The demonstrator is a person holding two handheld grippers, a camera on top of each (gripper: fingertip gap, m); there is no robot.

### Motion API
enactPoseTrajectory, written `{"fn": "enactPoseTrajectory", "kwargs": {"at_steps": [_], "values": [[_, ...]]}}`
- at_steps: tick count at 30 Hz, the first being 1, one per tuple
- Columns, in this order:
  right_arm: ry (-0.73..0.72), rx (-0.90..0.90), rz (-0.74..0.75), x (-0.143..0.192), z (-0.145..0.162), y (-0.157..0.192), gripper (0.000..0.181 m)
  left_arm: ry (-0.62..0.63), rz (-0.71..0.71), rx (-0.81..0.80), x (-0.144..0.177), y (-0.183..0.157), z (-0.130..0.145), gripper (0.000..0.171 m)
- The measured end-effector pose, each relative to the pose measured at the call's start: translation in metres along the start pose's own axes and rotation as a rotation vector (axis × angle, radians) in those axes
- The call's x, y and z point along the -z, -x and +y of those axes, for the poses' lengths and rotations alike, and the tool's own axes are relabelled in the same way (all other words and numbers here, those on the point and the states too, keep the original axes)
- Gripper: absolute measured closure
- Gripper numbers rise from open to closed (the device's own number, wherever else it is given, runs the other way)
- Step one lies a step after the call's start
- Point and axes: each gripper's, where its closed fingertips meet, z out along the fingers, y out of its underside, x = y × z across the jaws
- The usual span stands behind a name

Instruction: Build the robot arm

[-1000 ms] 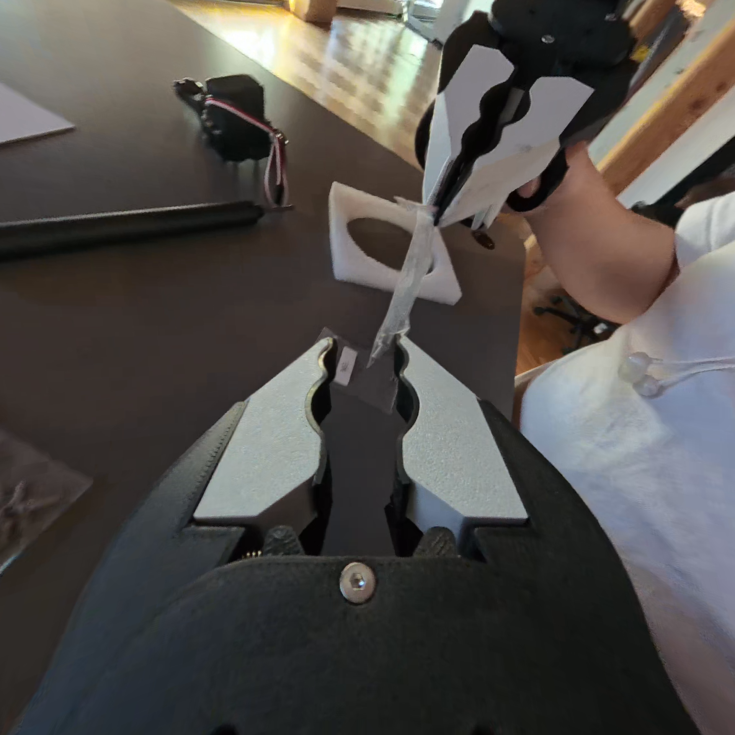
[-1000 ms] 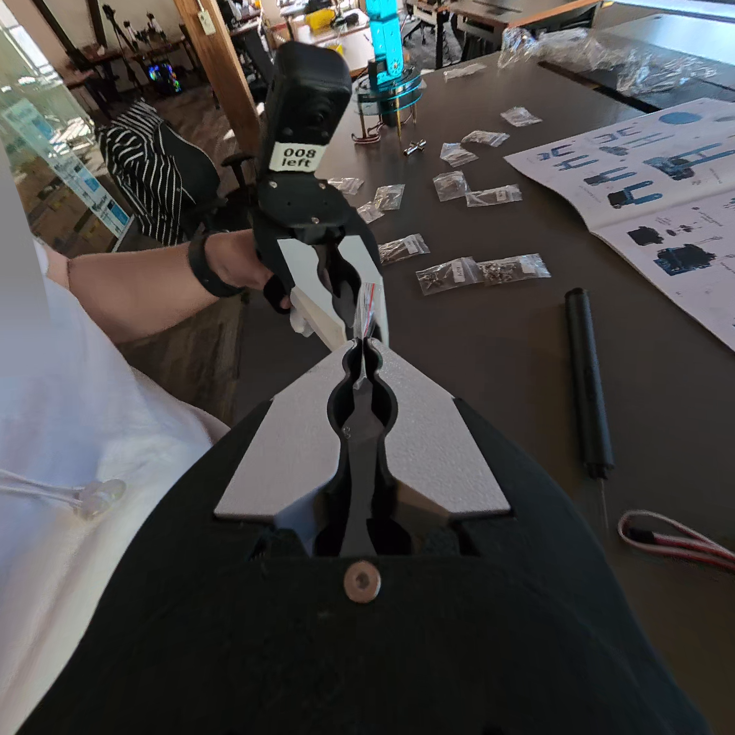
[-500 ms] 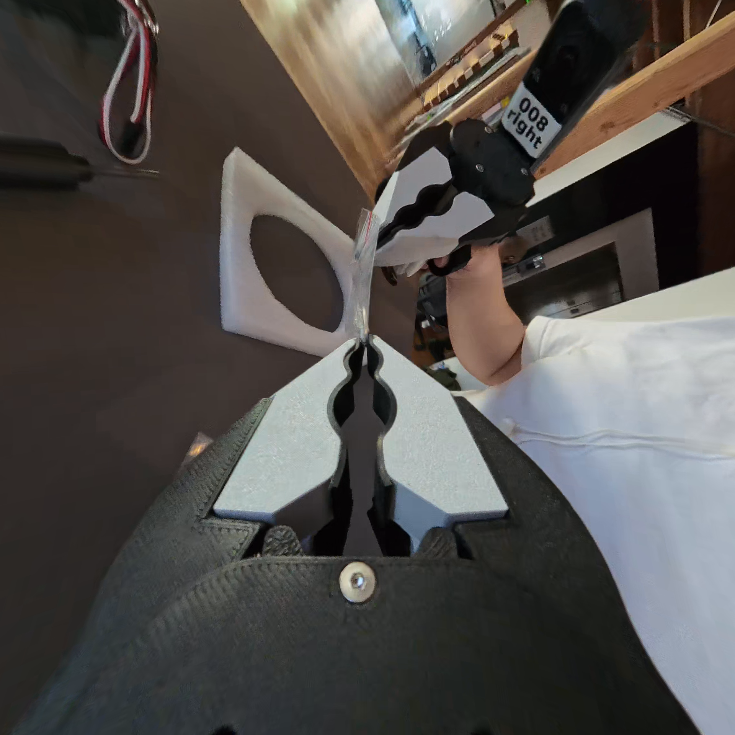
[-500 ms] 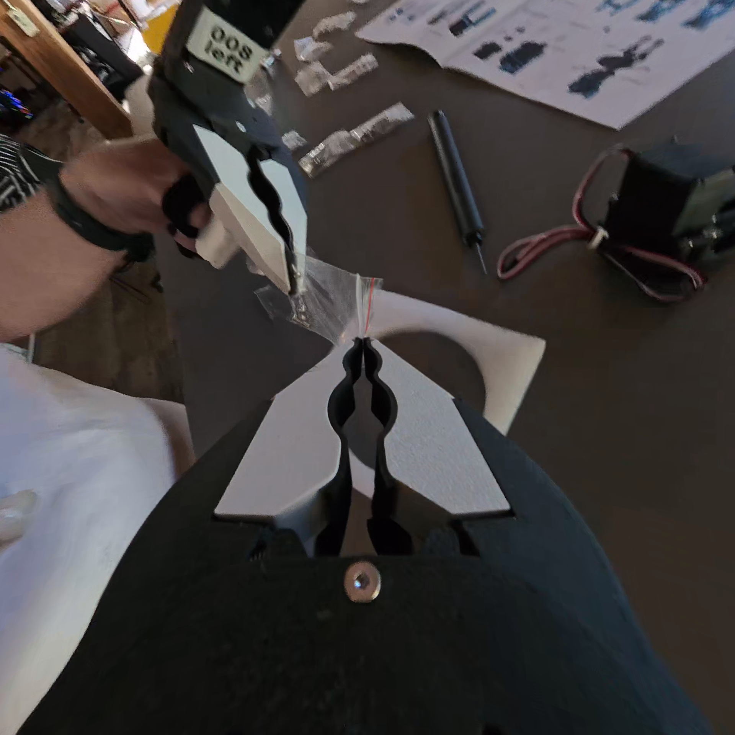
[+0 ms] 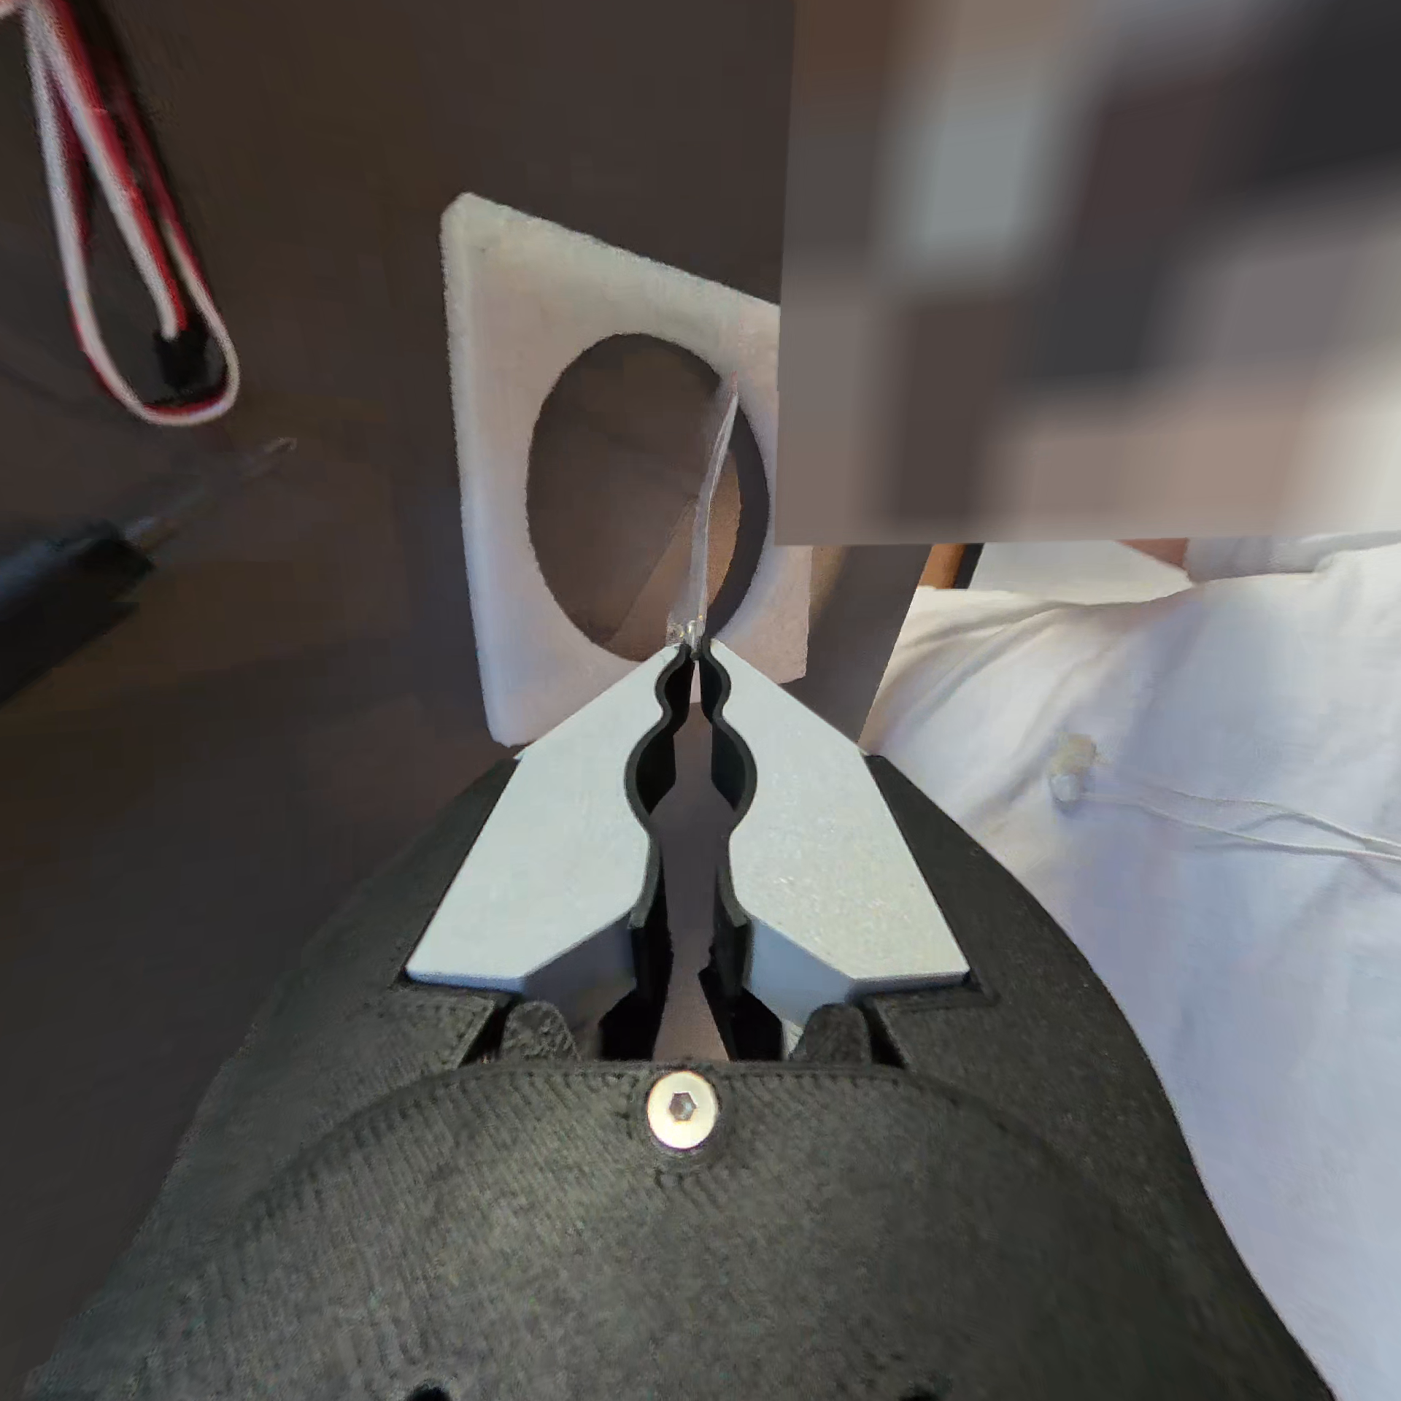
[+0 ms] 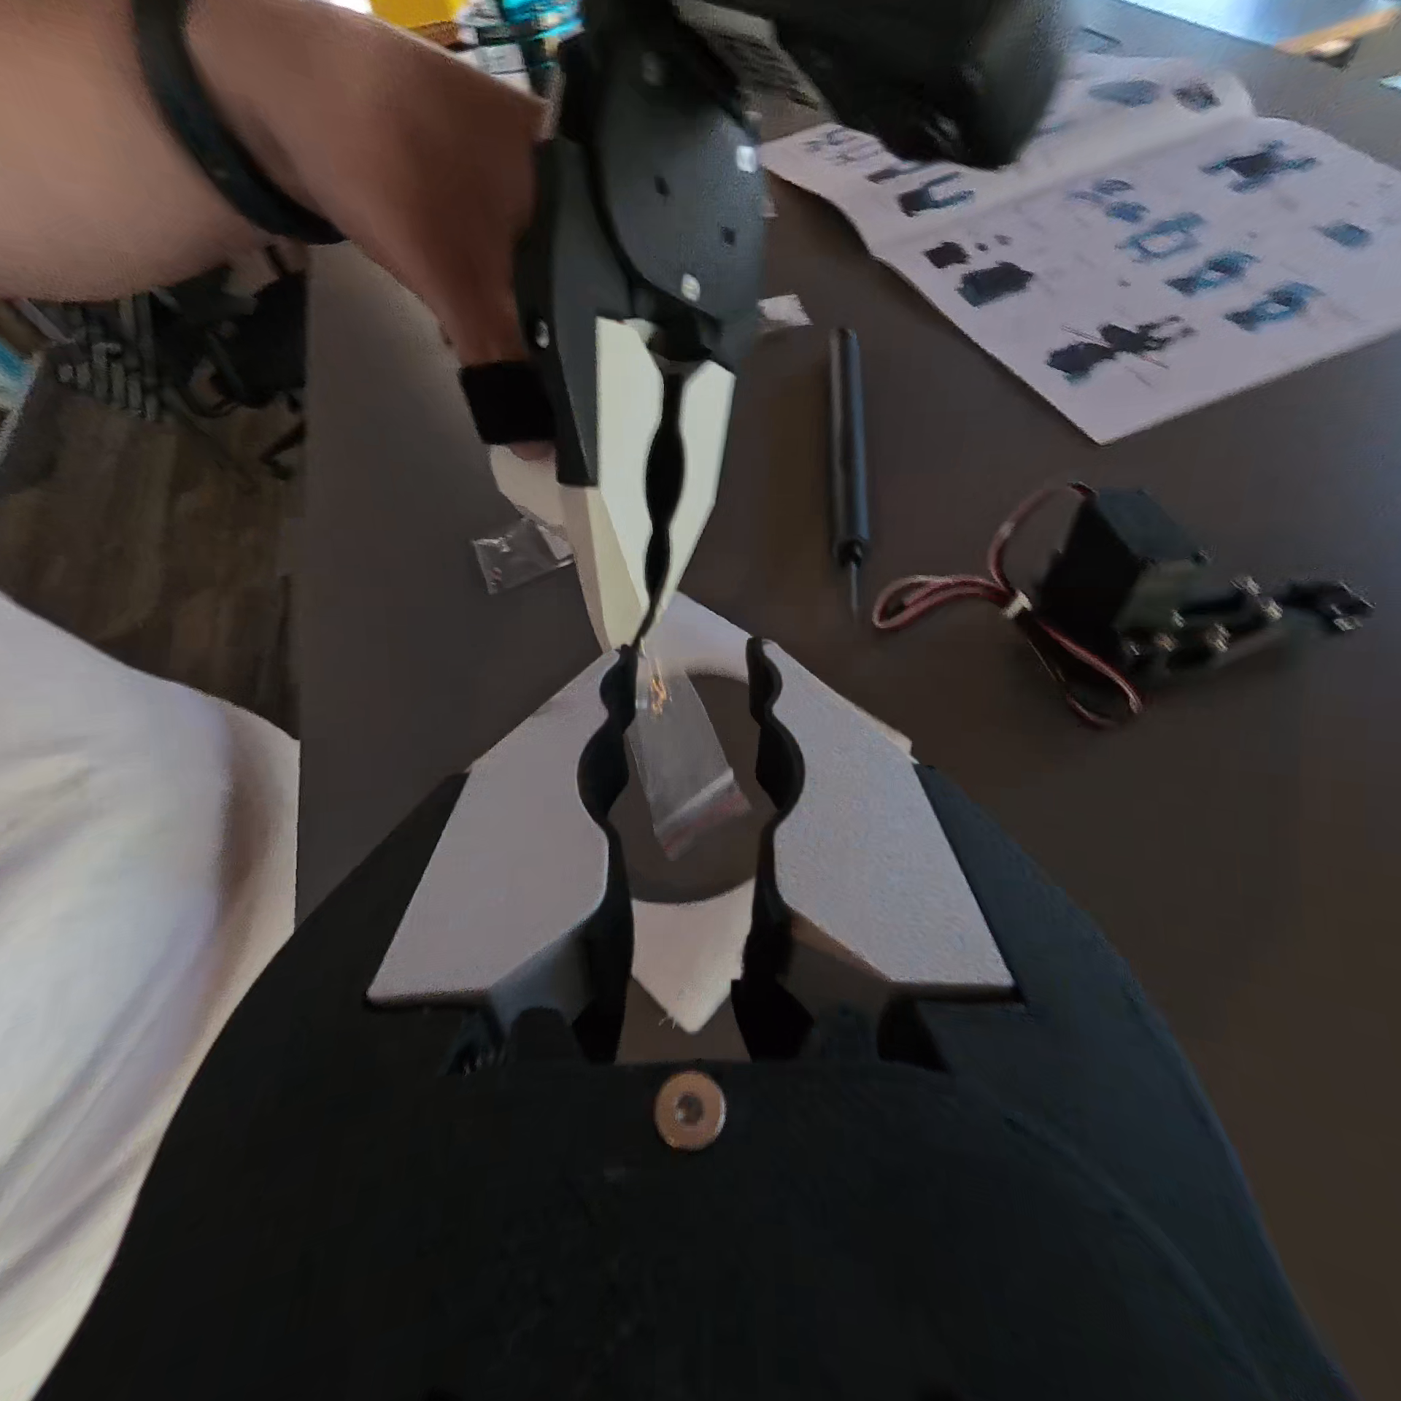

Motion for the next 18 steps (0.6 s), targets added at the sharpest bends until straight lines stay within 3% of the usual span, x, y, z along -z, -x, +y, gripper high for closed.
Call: {"fn": "enactPoseTrajectory", "kwargs": {"at_steps": [4, 8, 12, 18], "values": [[0.064, 0.041, -0.124, -0.022, 0.011, 0.001, 0.157, 0.093, -0.047, -0.055, -0.007, -0.002, -0.003, 0.171], [0.059, -0.003, -0.269, -0.024, 0.020, 0.008, 0.166, 0.116, -0.086, -0.085, -0.009, 0.000, -0.007, 0.171], [0.087, -0.006, -0.292, -0.022, 0.025, 0.004, 0.181, 0.116, -0.086, -0.105, -0.010, -0.002, -0.010, 0.171], [0.048, -0.030, -0.321, -0.020, 0.021, 0.003, 0.181, 0.055, -0.057, -0.116, -0.005, -0.003, -0.011, 0.165]]}}
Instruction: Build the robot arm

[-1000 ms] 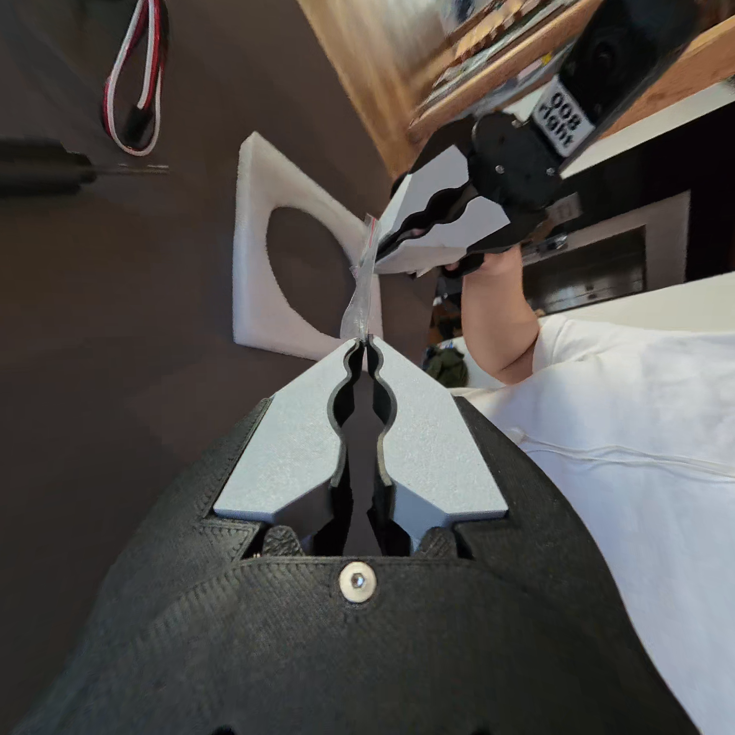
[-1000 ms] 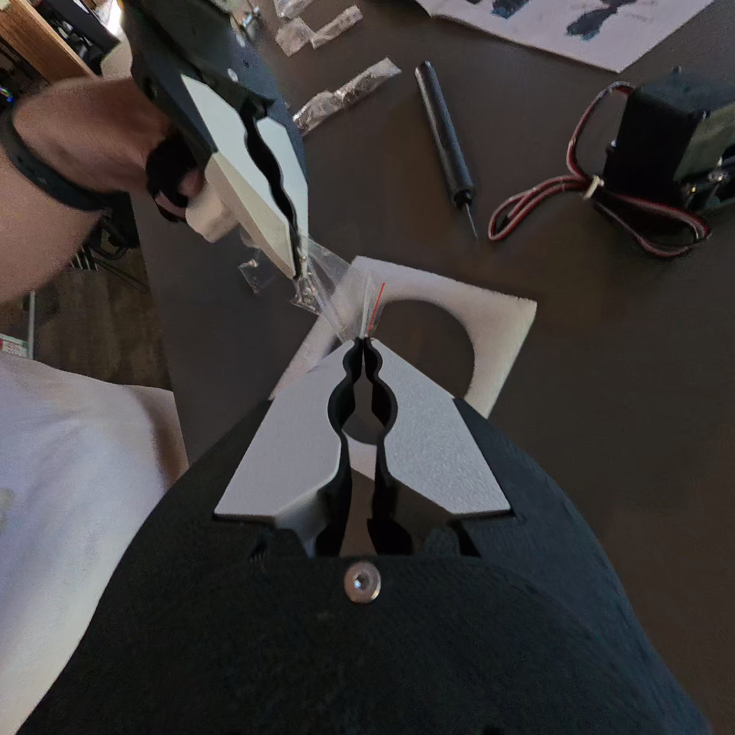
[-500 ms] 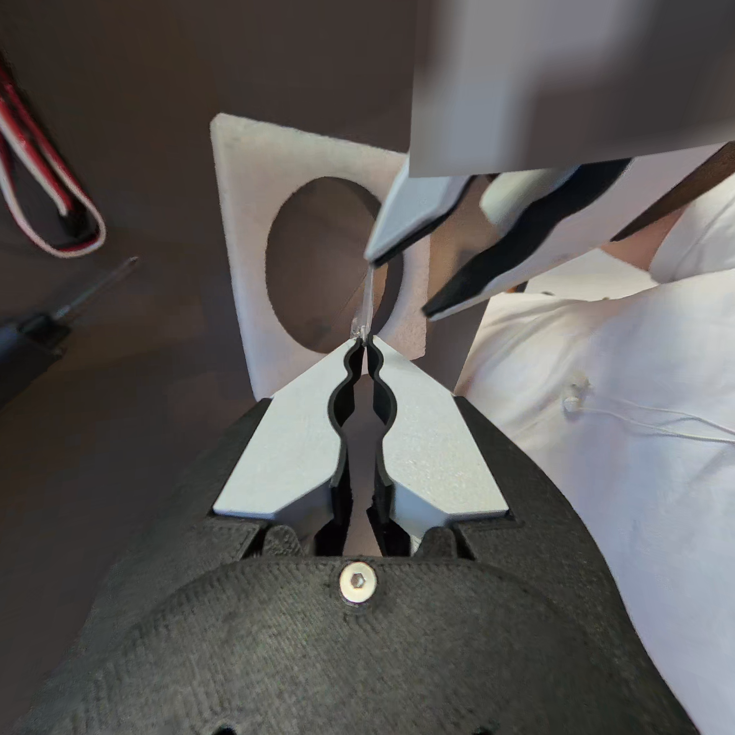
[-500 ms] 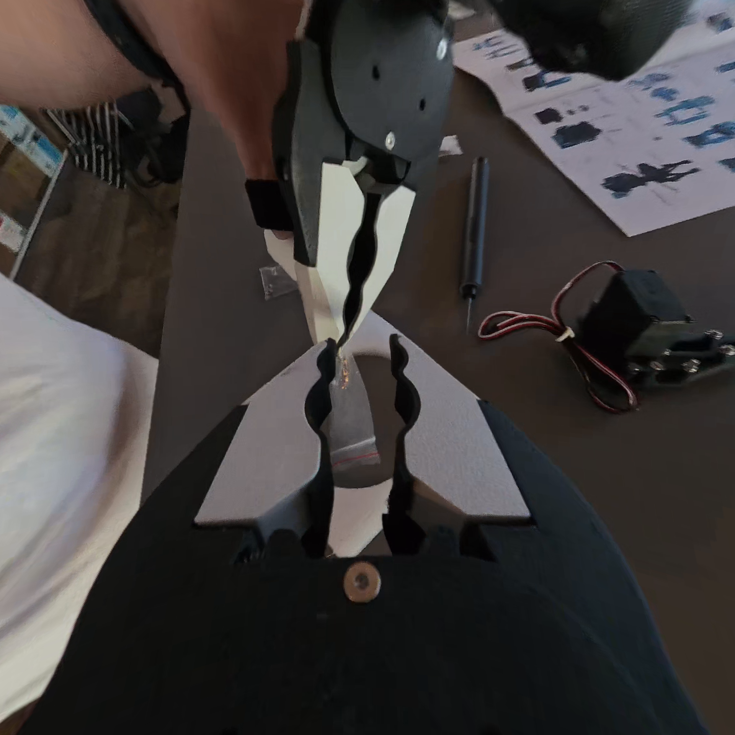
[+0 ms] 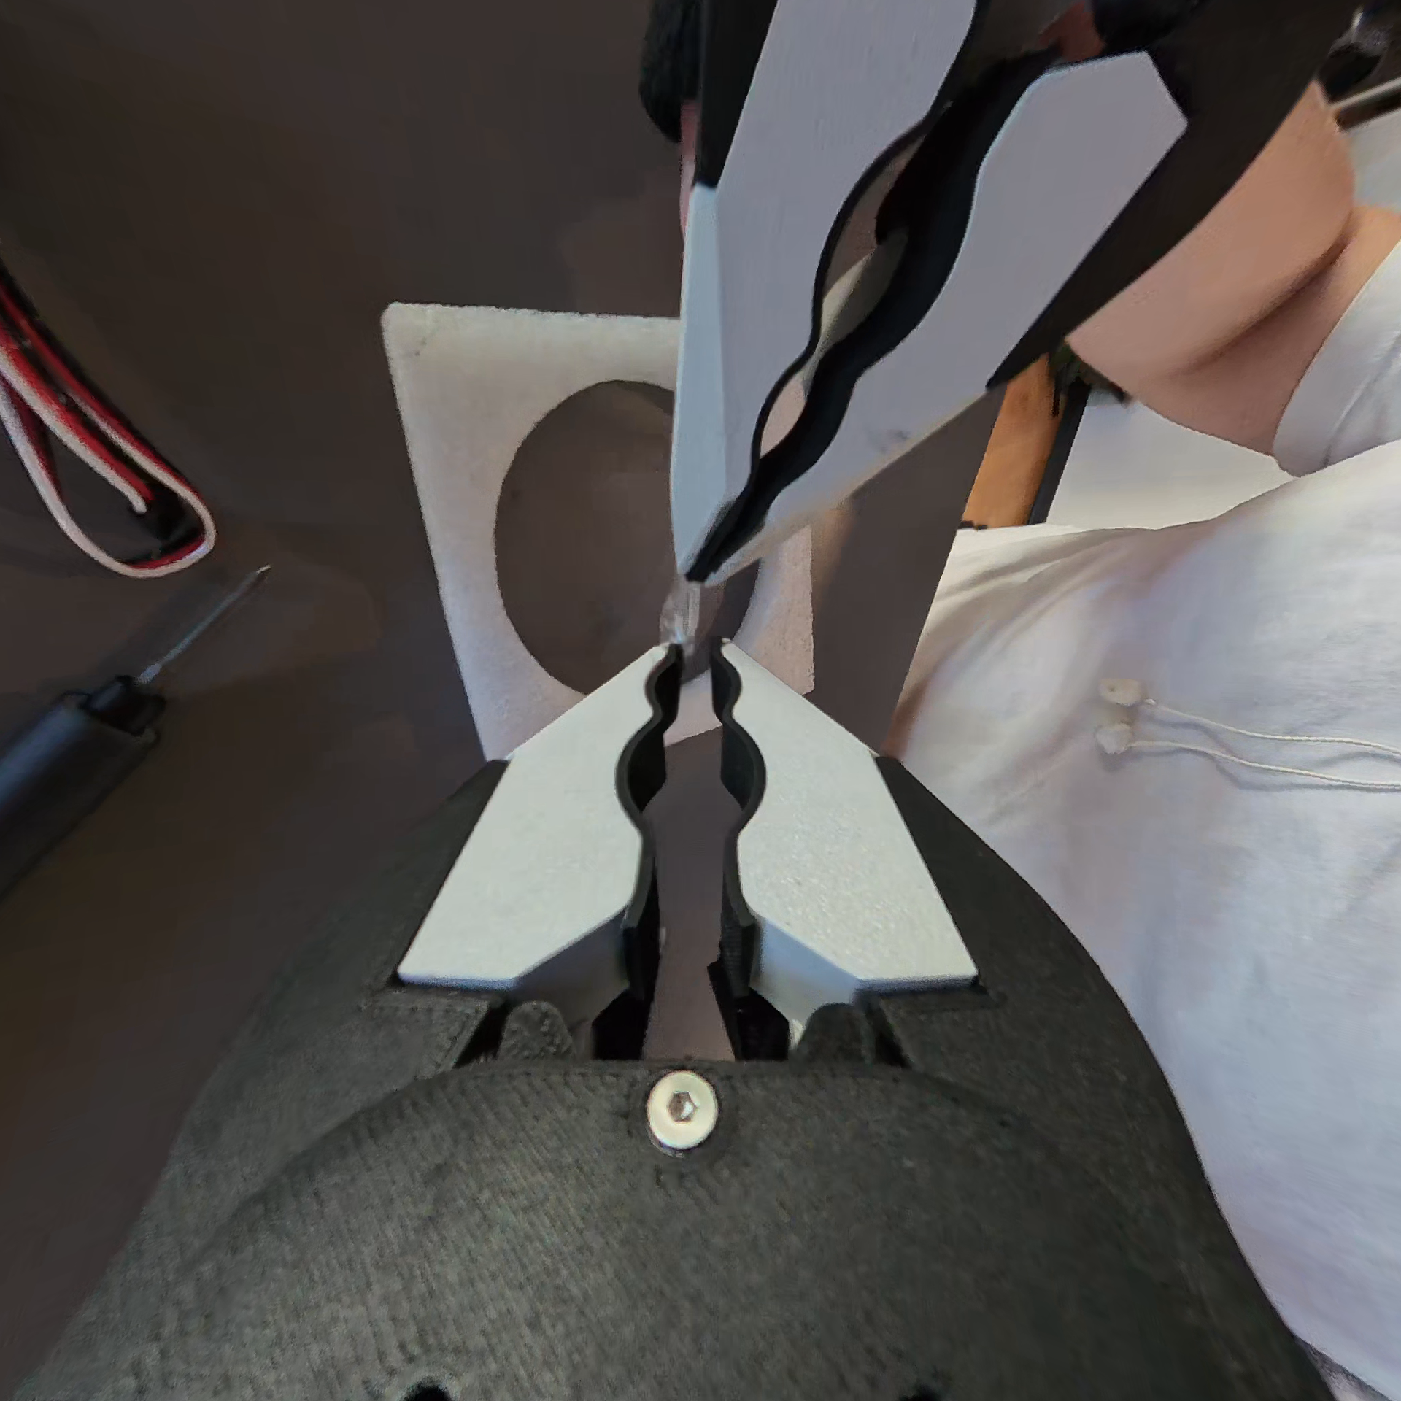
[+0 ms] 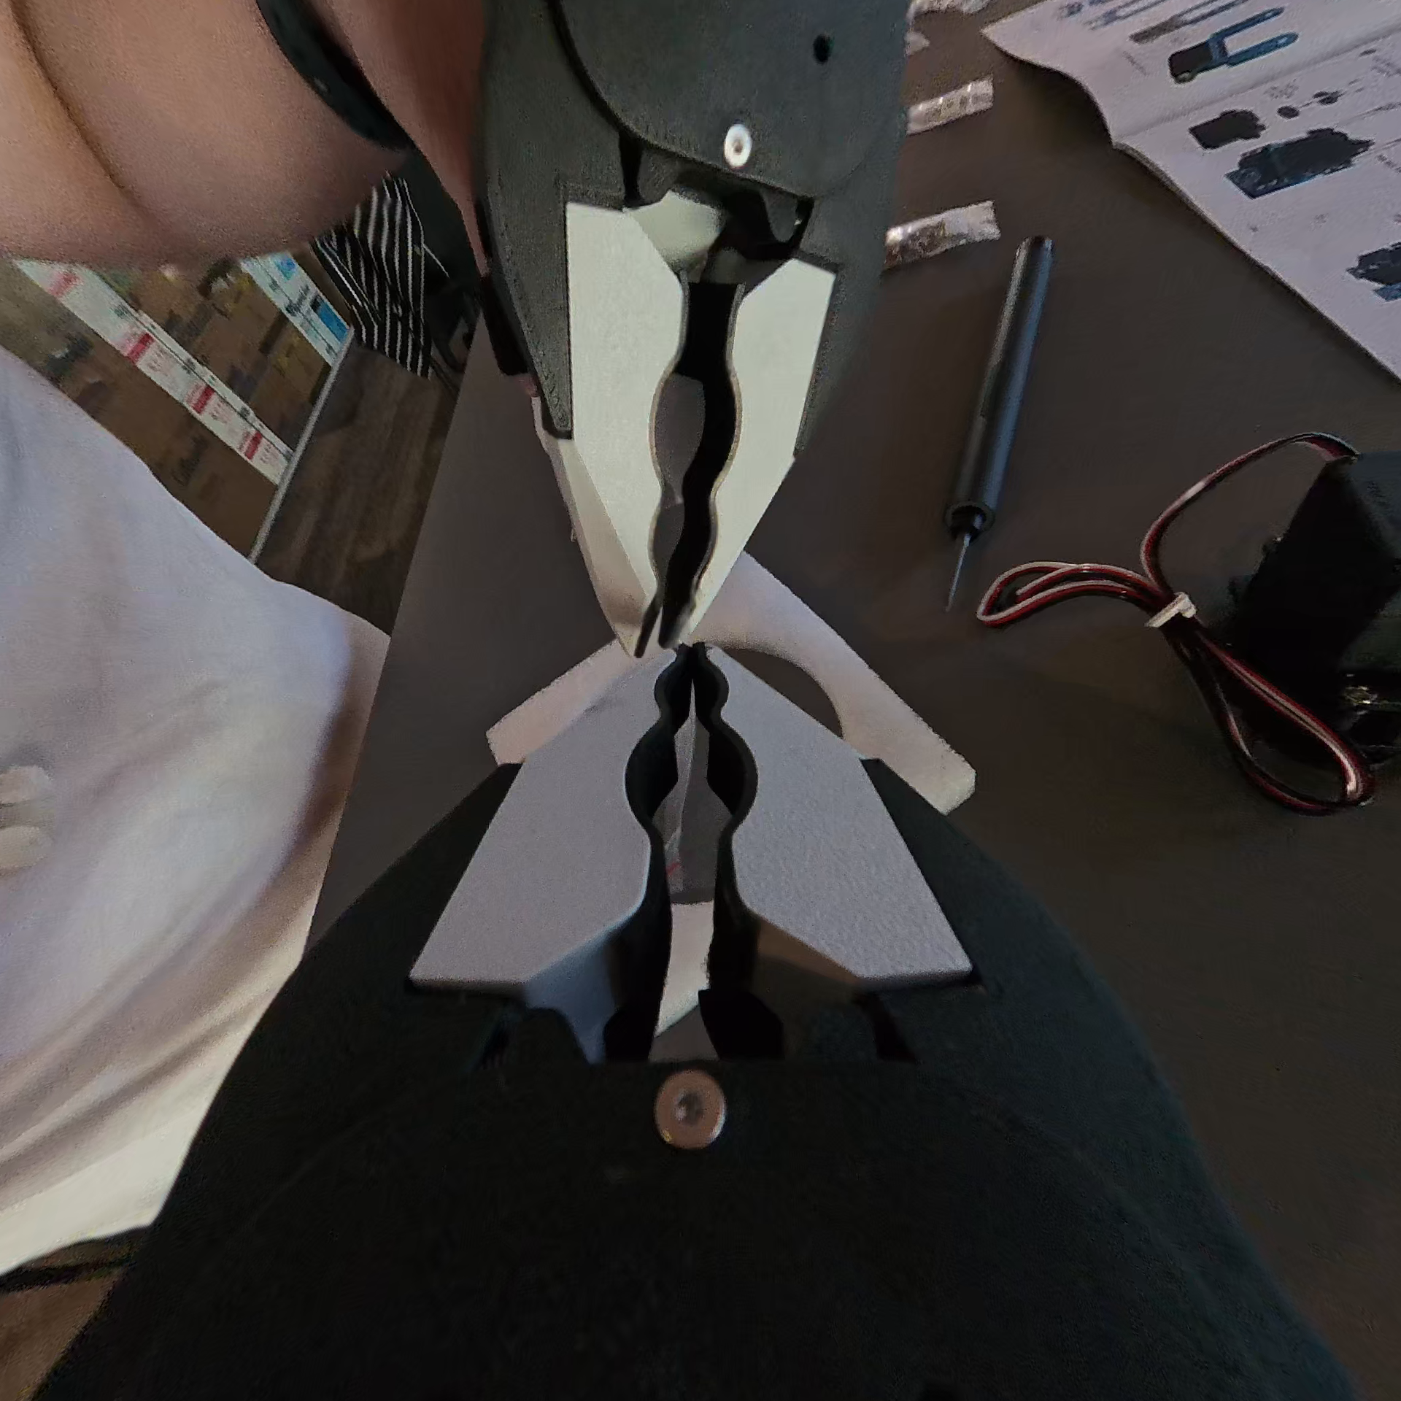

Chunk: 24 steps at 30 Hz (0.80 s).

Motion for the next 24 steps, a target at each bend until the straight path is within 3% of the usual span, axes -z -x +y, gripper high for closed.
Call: {"fn": "enactPoseTrajectory", "kwargs": {"at_steps": [6, 12, 16, 24], "values": [[-0.047, -0.010, -0.020, 0.005, -0.002, -0.001, 0.181, -0.200, 0.040, 0.022, 0.002, 0.005, 0.004, 0.158], [-0.110, -0.008, -0.099, 0.008, -0.012, 0.008, 0.181, -0.341, -0.095, -0.108, 0.008, 0.018, -0.007, 0.151], [-0.135, -0.010, -0.134, 0.009, -0.016, 0.010, 0.181, -0.351, -0.069, -0.228, 0.003, 0.014, -0.003, 0.150], [-0.107, 0.003, -0.183, 0.002, -0.019, 0.014, 0.181, -0.411, -0.100, -0.269, 0.000, 0.019, -0.004, 0.149]]}}
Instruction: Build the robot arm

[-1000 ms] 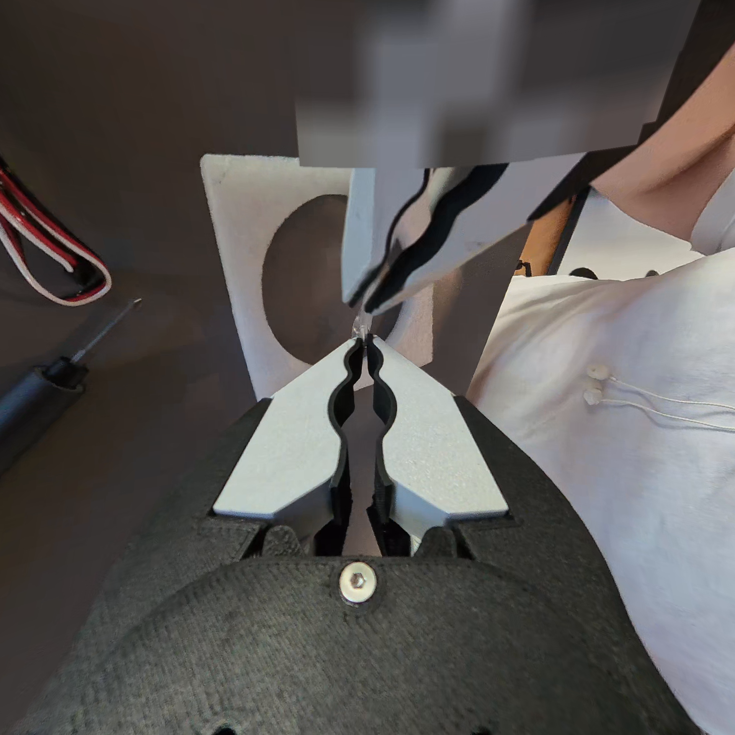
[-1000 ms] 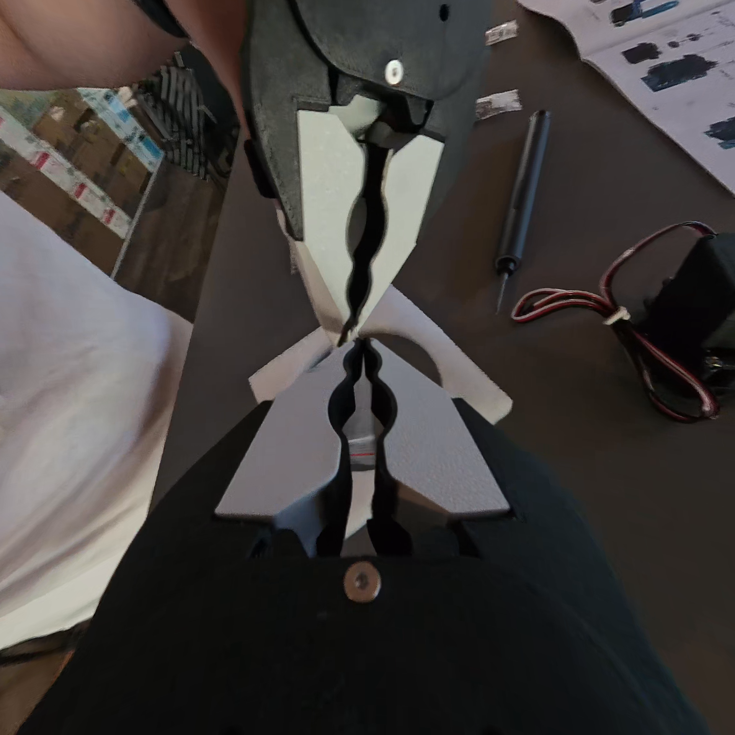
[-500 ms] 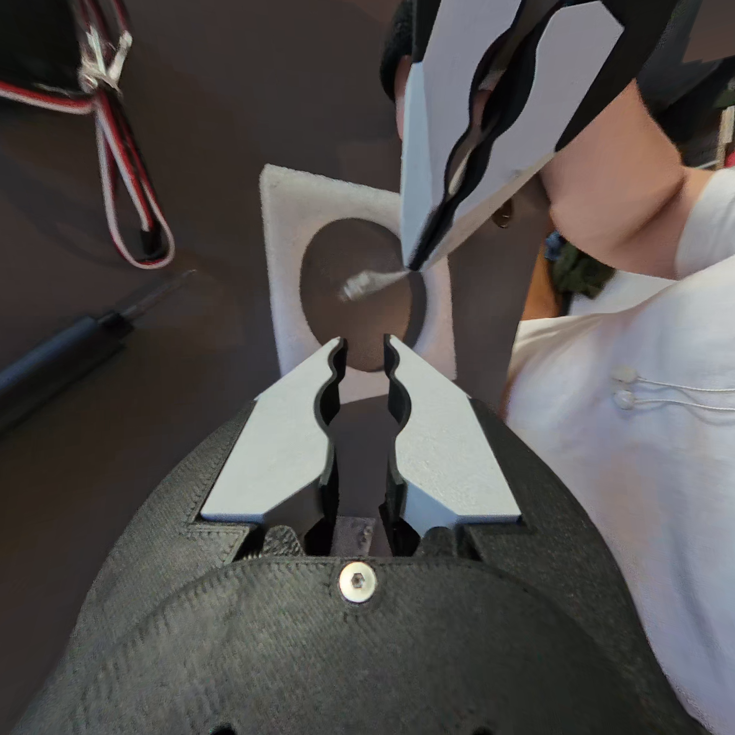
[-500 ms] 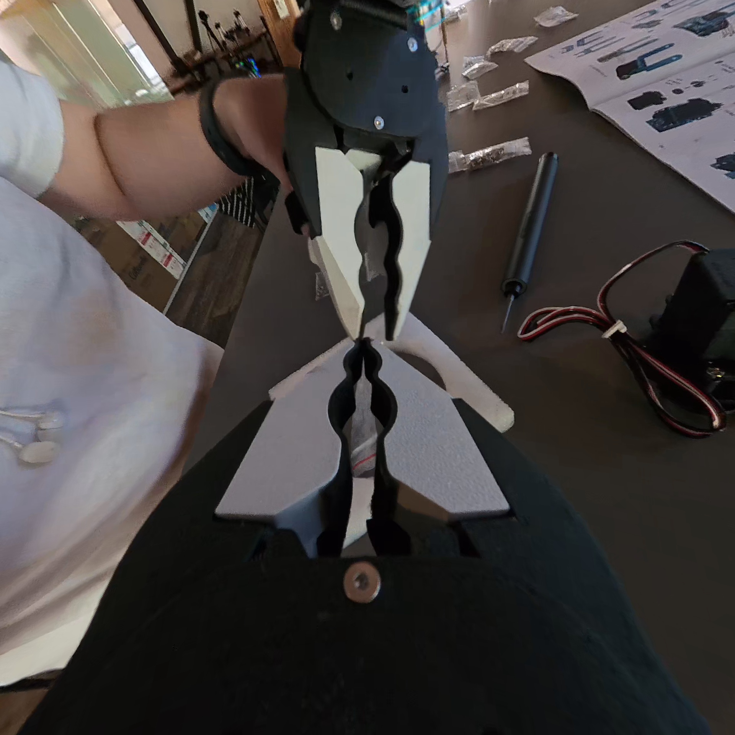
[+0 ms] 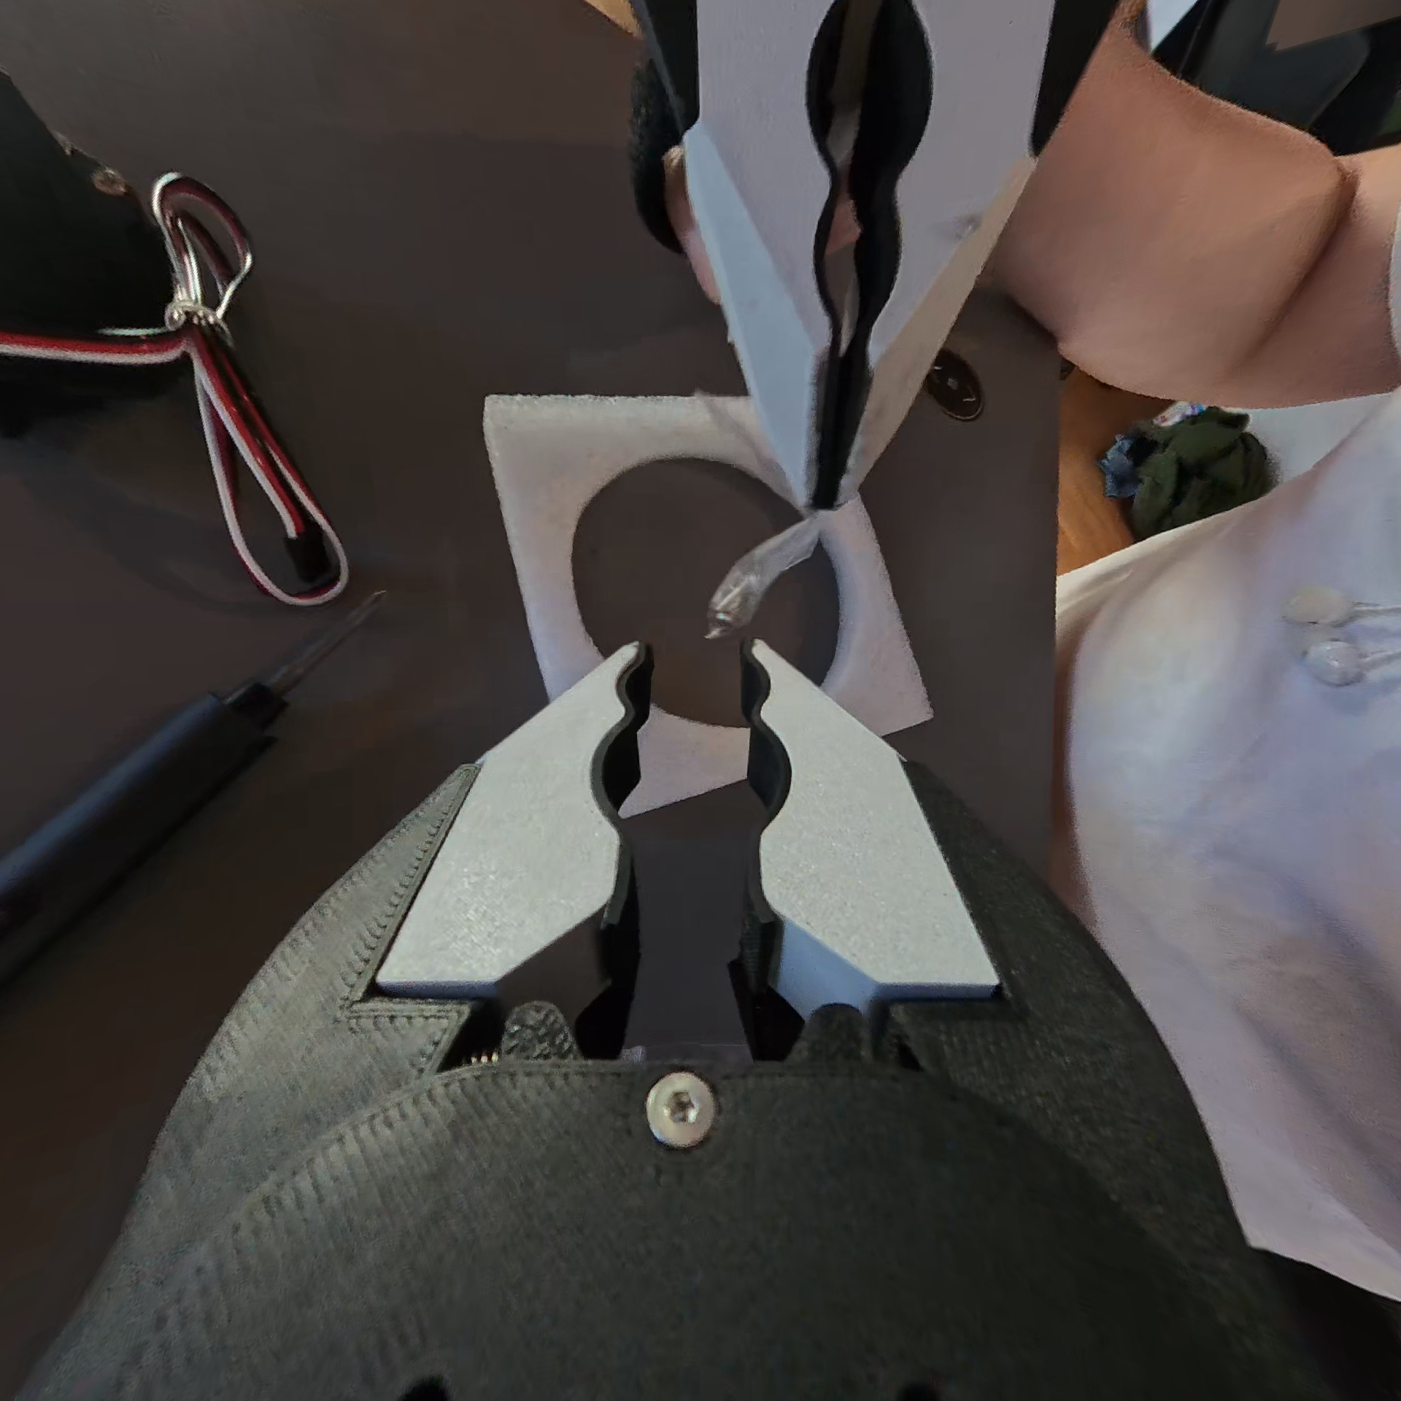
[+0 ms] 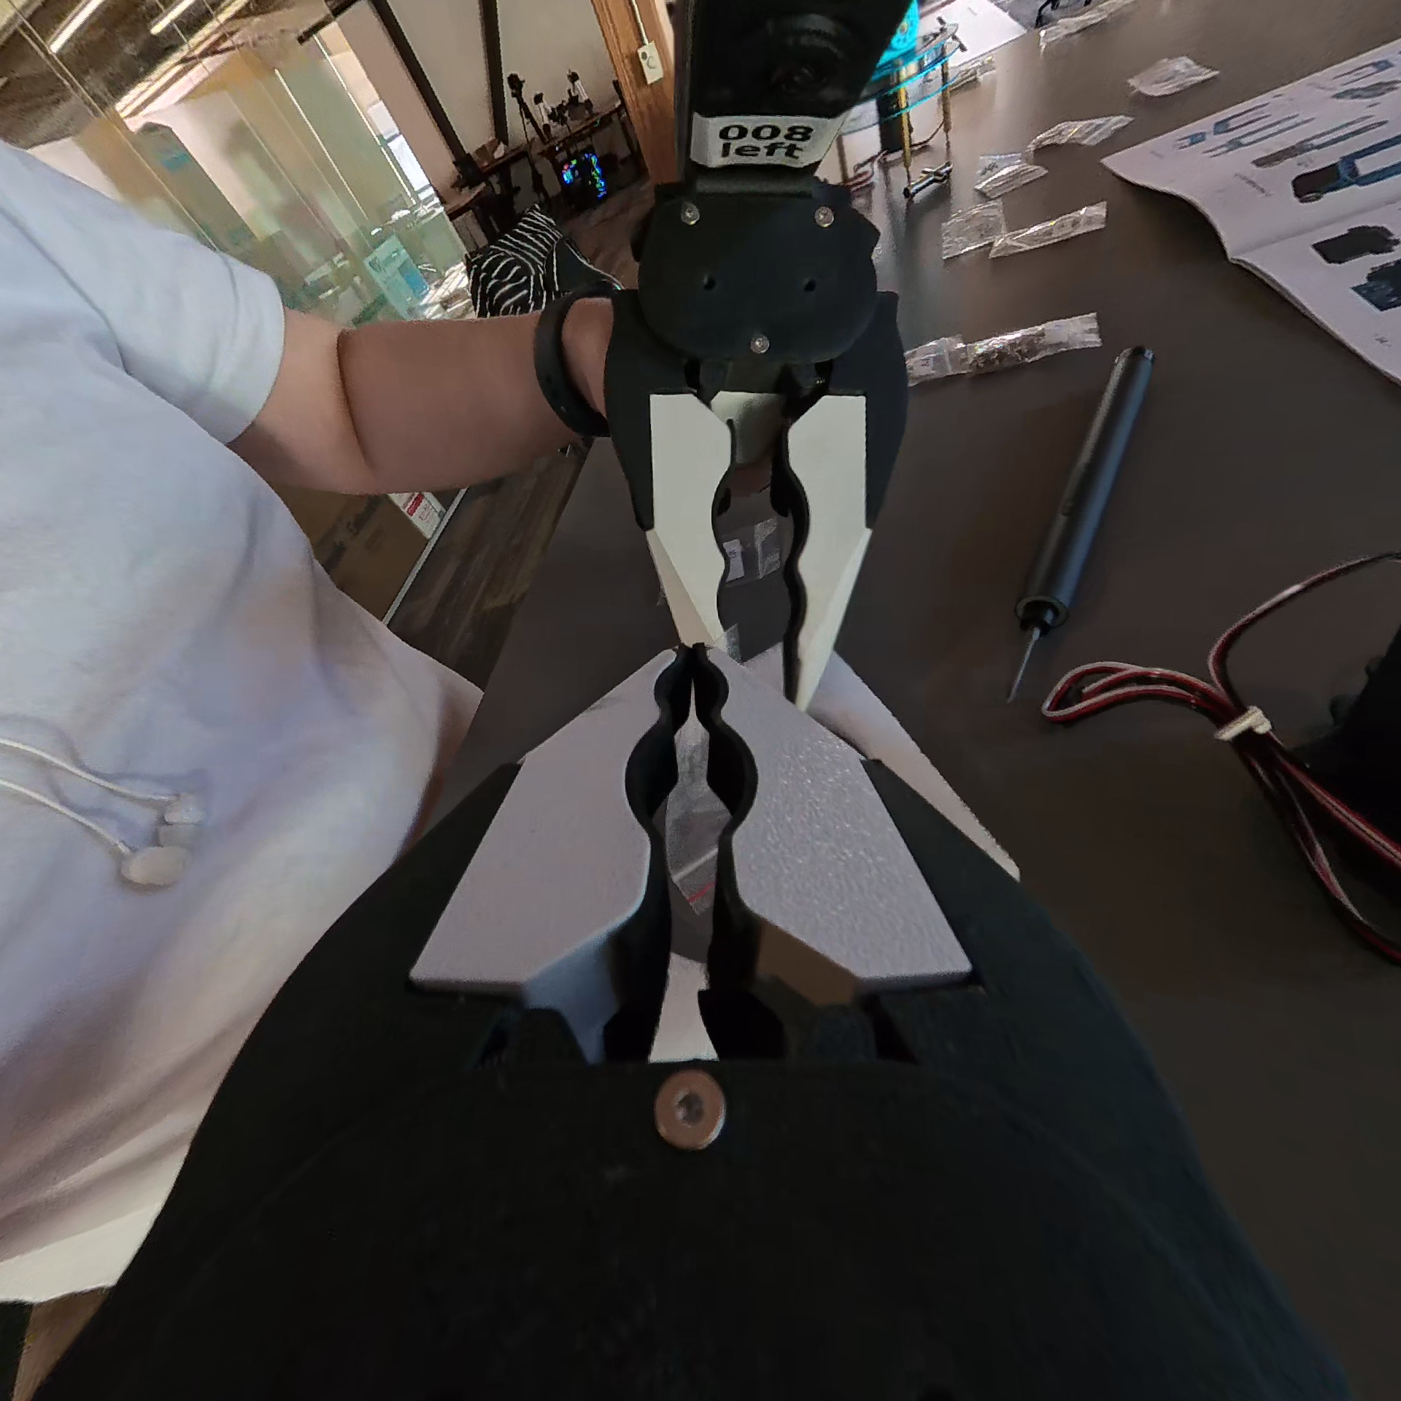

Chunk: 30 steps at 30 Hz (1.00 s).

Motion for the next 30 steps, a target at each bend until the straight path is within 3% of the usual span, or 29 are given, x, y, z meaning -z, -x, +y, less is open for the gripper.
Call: {"fn": "enactPoseTrajectory", "kwargs": {"at_steps": [3, 10, 13, 18, 30], "values": [[0.009, -0.001, -0.008, -0.003, 0.001, -0.001, 0.181, -0.004, 0.018, -0.043, -0.001, -0.003, 0.000, 0.171], [0.007, -0.009, -0.018, -0.004, 0.003, 0.000, 0.181, 0.045, -0.010, -0.044, -0.001, 0.002, 0.006, 0.171], [0.001, 0.001, -0.023, -0.003, 0.000, 0.003, 0.181, 0.005, -0.011, -0.030, 0.002, 0.002, 0.002, 0.150], [0.006, 0.012, -0.024, -0.003, -0.003, 0.006, 0.181, -0.082, 0.099, -0.058, 0.003, -0.017, -0.012, 0.171], [0.051, -0.023, 0.080, 0.004, 0.018, -0.011, 0.181, -0.036, 0.042, 0.043, 0.021, -0.011, -0.006, 0.171]]}}
